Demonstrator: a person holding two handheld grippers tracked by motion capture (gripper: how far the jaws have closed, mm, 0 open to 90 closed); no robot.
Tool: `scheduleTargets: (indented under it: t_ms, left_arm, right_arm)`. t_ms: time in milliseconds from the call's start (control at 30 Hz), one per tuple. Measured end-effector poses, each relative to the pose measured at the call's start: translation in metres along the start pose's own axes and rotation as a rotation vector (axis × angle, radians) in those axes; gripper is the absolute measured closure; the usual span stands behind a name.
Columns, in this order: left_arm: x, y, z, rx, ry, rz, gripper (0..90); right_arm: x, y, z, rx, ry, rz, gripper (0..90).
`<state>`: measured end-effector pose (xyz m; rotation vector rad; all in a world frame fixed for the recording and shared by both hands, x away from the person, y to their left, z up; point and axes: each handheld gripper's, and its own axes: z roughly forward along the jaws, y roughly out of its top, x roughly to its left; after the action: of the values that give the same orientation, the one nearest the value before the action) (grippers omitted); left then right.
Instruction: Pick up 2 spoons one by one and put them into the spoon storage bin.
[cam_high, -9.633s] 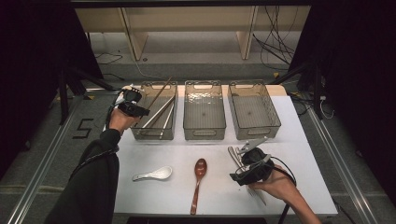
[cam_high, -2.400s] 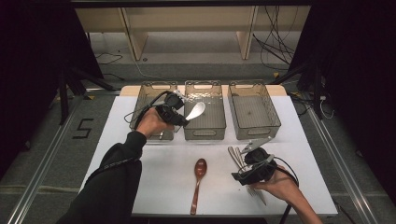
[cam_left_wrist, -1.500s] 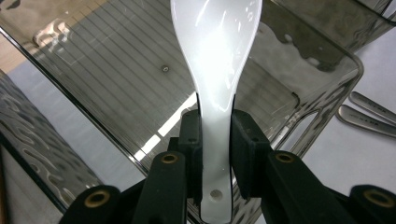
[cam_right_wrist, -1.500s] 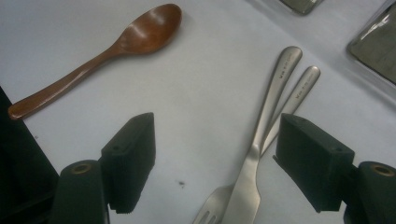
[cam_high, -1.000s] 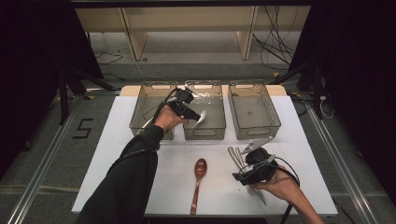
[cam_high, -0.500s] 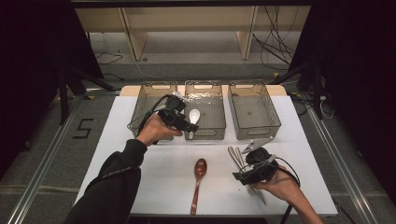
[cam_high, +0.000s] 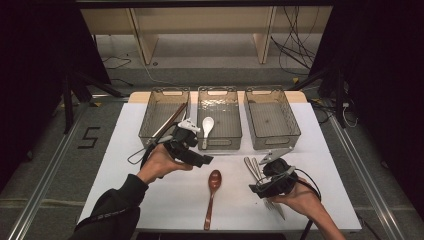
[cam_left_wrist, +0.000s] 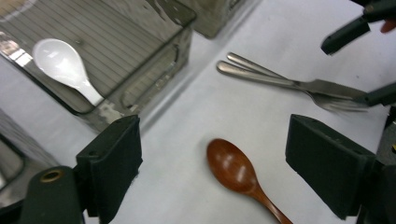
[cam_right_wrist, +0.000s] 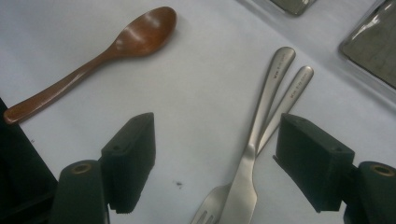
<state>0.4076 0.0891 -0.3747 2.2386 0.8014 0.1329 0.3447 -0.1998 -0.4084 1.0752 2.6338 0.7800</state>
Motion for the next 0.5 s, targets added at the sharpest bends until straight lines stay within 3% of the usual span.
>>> scheduleTargets:
  t_ms: [233,333,500]
  left_arm:
    - [-0.022,-0.018,0.012,0.034,-0.038,0.025,15.7]
    - [-0.030,-0.023,0.017,0.063,-0.036,0.051,15.2]
    - [-0.041,-0.033,0.022,0.069,-0.050,0.068,15.1]
  right_arm:
    - [0.000,-0.001,-0.001,-0.005,0.001,-0.001,29.3]
    - [0.001,-0.001,-0.001,-0.005,0.001,-0.001,29.2]
    - [0.000,-0.001,-0.001,-0.003,0.004,0.005,29.2]
